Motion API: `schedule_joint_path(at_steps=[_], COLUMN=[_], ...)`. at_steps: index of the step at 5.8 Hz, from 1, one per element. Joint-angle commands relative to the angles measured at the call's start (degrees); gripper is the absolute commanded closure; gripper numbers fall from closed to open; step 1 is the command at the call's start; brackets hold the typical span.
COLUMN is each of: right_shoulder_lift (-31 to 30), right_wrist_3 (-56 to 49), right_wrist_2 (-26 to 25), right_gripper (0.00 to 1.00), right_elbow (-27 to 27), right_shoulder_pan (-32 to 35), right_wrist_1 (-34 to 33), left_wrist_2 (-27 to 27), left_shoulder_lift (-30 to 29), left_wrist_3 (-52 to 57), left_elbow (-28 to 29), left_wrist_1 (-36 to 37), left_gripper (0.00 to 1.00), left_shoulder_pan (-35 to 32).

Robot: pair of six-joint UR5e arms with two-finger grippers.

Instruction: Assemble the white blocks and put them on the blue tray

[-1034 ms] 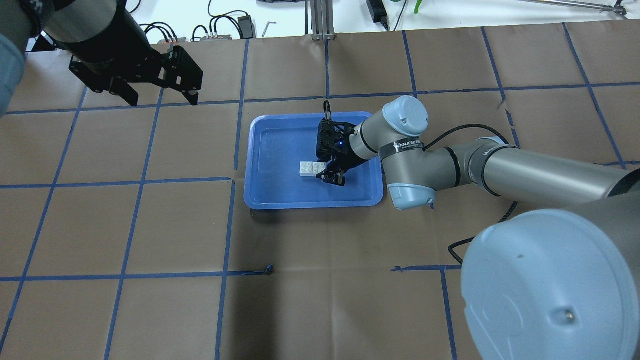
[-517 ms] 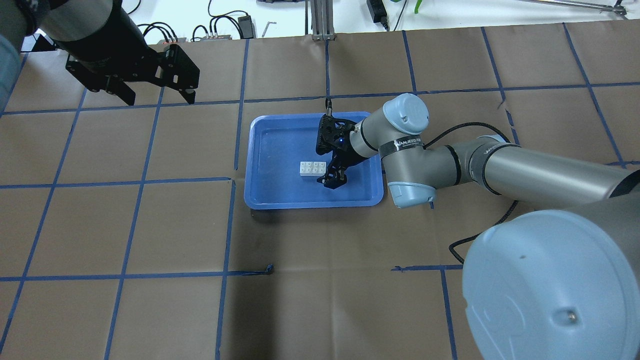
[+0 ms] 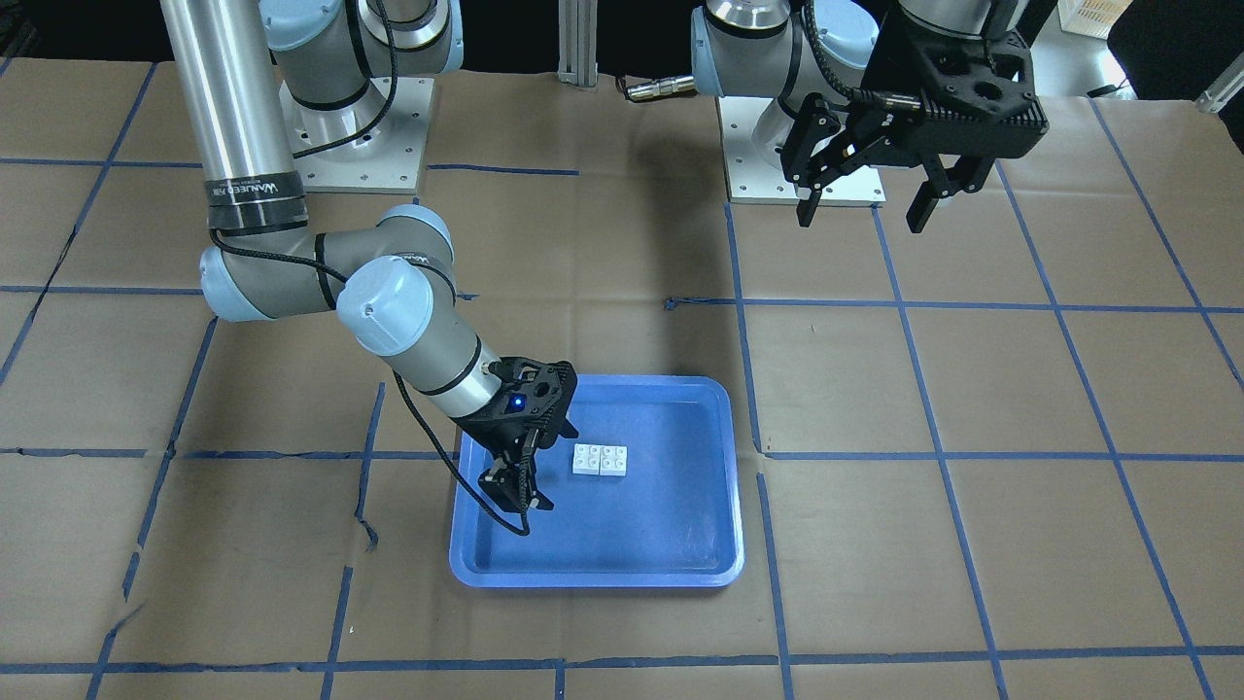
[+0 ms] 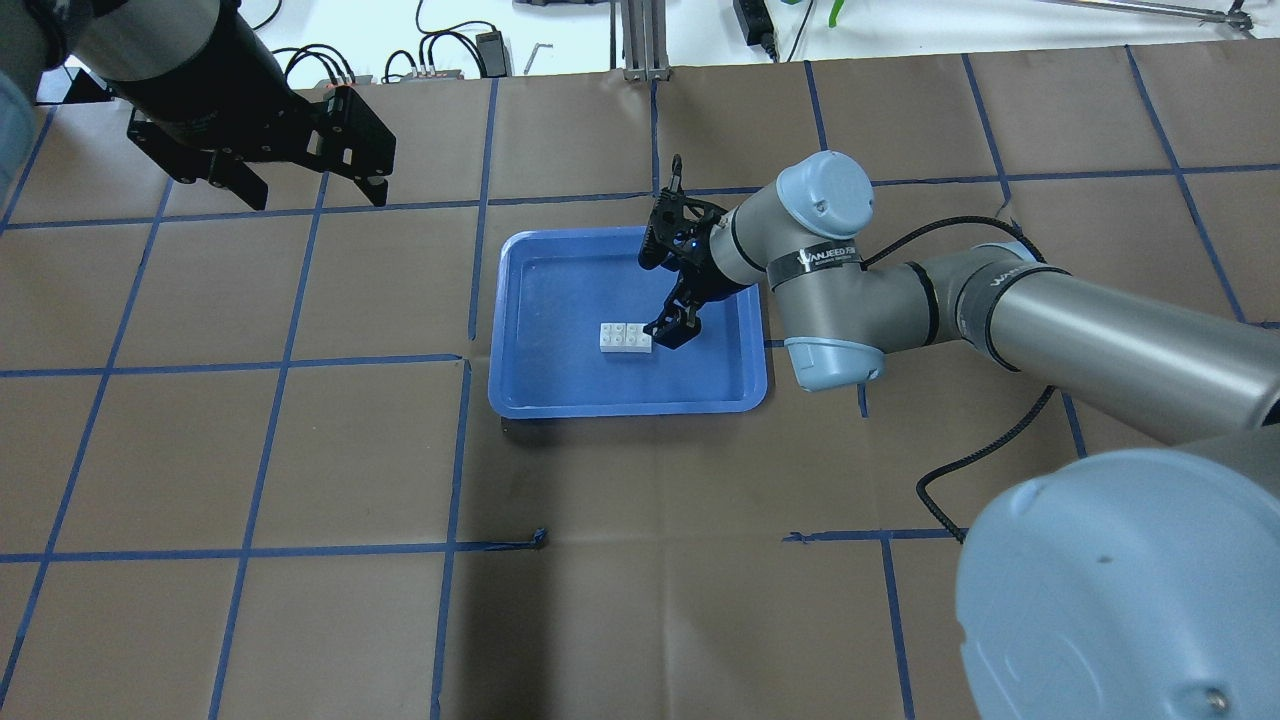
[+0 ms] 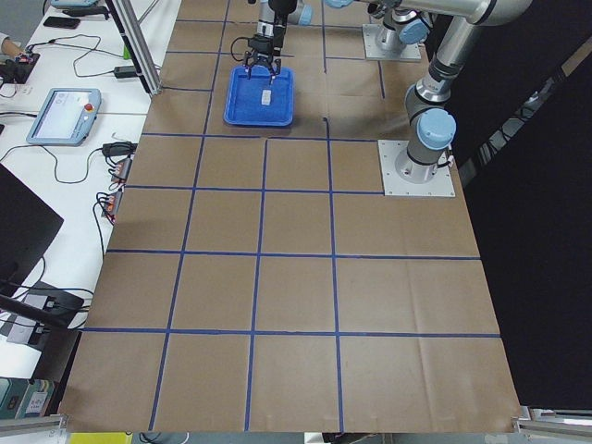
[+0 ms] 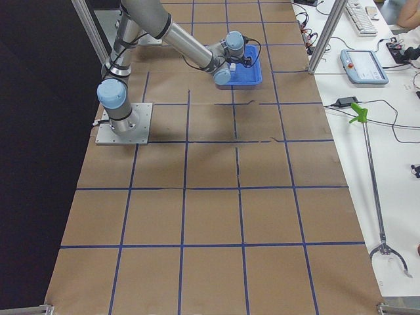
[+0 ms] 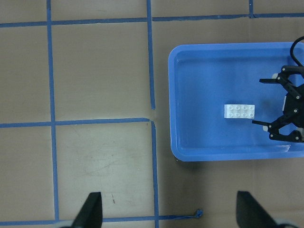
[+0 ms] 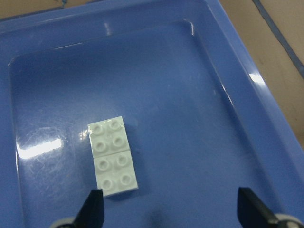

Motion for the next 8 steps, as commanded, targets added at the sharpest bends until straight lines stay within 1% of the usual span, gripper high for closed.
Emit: schedule_joint_path(at_steps=[1,2,3,4,5,6,7,8], right_shoulder_lift=[-5.88,-9.04,-12.03,-16.50,-20.20,-22.06,-23.30,-24.97], right_wrist_3=[10.43,16.93,23.87,33.34,41.79,49.96,55.53,57.50], right_wrist_2=[-8.57,-13.41,-15.54,-17.48,-19.33,-23.96,-24.00,-23.48], right_gripper=[0.00,0.00,0.00,0.00,0.00,0.00,0.00,0.00], right_elbow=[-1.02,-2.24,-4.86,-8.20,-11.97,-16.45,-21.62,-23.33], right_shoulder_pan=[-2.36,-3.42,-4.65,-6.93,-9.12,-9.93,-9.94,-9.85], right_wrist_1=[11.20,17.44,26.47,43.09,57.01,65.24,72.02,73.57], left_wrist_2=[0.04,0.12,0.12,0.04,0.04,0.04,-0.14,-0.23], left_shoulder_lift=[0.00,0.00,0.00,0.00,0.00,0.00,0.00,-0.08], left_wrist_3=[0.00,0.09,0.00,0.00,0.00,0.00,-0.09,-0.17], left_elbow=[-0.07,-0.07,-0.15,-0.15,-0.15,-0.15,-0.07,0.11], left_wrist_1=[0.00,0.00,0.00,0.00,0.00,0.09,0.09,0.09], left_gripper=[0.01,0.01,0.01,0.01,0.01,0.01,0.01,0.01], left_shoulder_pan=[0.00,0.00,0.00,0.00,0.00,0.00,0.09,0.00])
